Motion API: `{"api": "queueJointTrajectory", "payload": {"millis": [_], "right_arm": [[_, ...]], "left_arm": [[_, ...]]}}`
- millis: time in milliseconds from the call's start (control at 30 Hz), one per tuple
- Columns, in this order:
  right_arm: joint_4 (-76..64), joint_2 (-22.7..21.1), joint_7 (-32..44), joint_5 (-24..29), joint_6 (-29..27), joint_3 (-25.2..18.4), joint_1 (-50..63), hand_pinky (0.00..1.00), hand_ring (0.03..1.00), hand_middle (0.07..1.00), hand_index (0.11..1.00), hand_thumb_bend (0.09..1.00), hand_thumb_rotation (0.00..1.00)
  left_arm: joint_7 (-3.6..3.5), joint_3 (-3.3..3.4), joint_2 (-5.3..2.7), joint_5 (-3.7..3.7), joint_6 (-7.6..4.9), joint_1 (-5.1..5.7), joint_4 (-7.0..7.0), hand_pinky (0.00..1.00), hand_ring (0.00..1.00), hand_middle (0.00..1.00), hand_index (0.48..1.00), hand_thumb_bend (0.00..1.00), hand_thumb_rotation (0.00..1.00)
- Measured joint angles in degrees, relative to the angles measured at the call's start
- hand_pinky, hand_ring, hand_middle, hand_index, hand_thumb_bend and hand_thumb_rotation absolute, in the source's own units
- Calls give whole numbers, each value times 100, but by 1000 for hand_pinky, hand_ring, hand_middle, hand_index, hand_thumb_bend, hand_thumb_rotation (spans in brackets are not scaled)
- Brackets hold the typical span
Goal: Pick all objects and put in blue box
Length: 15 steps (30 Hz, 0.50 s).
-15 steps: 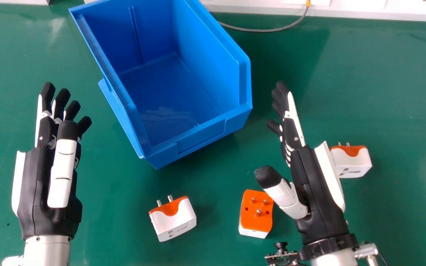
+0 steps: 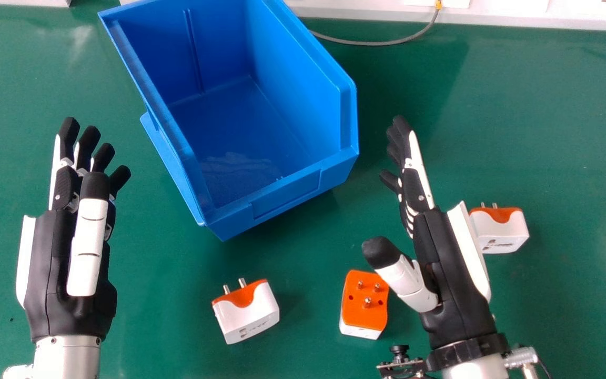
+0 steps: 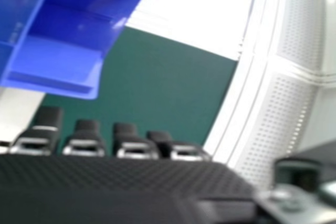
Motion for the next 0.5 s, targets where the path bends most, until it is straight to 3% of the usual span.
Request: {"api": "queueJointTrajectory", "payload": {"millis": [500], "right_arm": [[2,-5,-100,-25,0,-158,-72,922,994,1000,1000,853,1000]], "left_arm": [[1,0,0,13,-1,-6,1,921,965,982,985,712,764]]}}
